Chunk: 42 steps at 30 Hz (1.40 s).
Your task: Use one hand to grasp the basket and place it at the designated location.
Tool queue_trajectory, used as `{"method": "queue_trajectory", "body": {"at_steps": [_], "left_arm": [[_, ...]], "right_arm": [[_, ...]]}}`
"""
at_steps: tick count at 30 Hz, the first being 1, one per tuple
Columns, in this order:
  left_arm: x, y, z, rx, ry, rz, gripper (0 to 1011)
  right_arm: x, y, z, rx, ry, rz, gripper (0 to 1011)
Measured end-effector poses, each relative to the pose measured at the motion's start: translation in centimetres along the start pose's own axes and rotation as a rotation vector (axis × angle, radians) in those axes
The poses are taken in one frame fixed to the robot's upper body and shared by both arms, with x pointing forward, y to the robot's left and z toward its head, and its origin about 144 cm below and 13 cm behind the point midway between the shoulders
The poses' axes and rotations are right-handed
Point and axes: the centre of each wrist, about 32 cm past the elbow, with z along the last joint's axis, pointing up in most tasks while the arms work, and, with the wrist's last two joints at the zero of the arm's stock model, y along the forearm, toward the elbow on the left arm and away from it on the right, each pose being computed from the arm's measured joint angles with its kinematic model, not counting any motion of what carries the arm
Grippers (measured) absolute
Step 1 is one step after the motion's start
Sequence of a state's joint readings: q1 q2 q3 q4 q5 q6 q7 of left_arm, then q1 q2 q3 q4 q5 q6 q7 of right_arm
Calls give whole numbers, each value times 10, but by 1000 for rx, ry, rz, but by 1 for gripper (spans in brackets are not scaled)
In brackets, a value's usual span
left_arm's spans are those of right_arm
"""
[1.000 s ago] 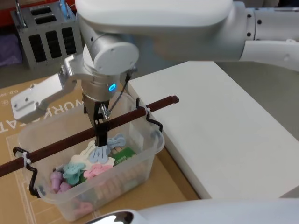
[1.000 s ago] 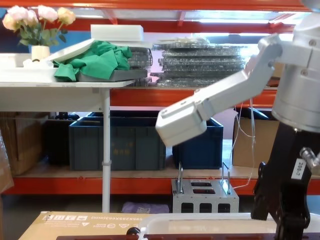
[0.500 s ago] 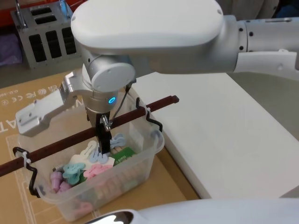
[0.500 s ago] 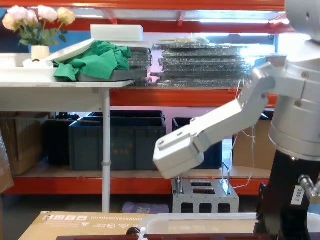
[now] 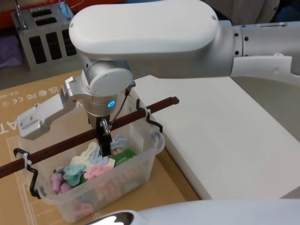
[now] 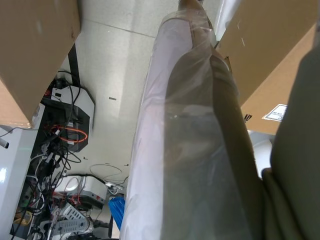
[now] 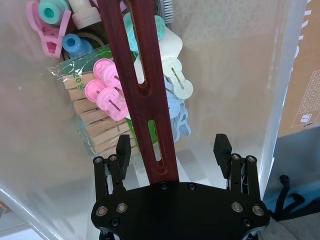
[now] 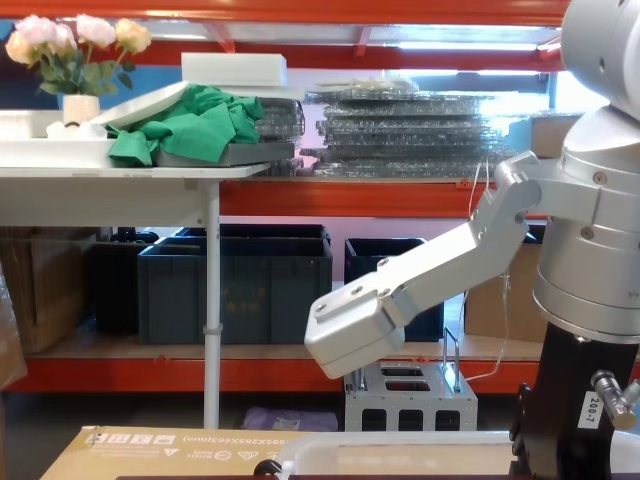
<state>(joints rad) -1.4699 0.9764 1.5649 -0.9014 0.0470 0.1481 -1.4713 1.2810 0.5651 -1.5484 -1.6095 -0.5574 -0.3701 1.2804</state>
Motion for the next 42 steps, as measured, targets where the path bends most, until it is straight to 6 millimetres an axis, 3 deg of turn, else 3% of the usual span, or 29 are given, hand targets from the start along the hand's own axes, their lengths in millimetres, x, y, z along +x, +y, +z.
{"method": "queue_trajectory", "body": {"at_steps": [13,24,32,42], "left_arm": [[0,0,0,0,0,0,0],[0,0,0,0,0,0,0],[0,0,0,0,0,0,0],[0,0,0,0,0,0,0]], "right_arm": [[2,4,-2,7,9,2,979],[1,5,-5,8,26,-1,700],[1,5,-8,13,35,-4,429],[0,6,-9,17,37,-5,355]]}}
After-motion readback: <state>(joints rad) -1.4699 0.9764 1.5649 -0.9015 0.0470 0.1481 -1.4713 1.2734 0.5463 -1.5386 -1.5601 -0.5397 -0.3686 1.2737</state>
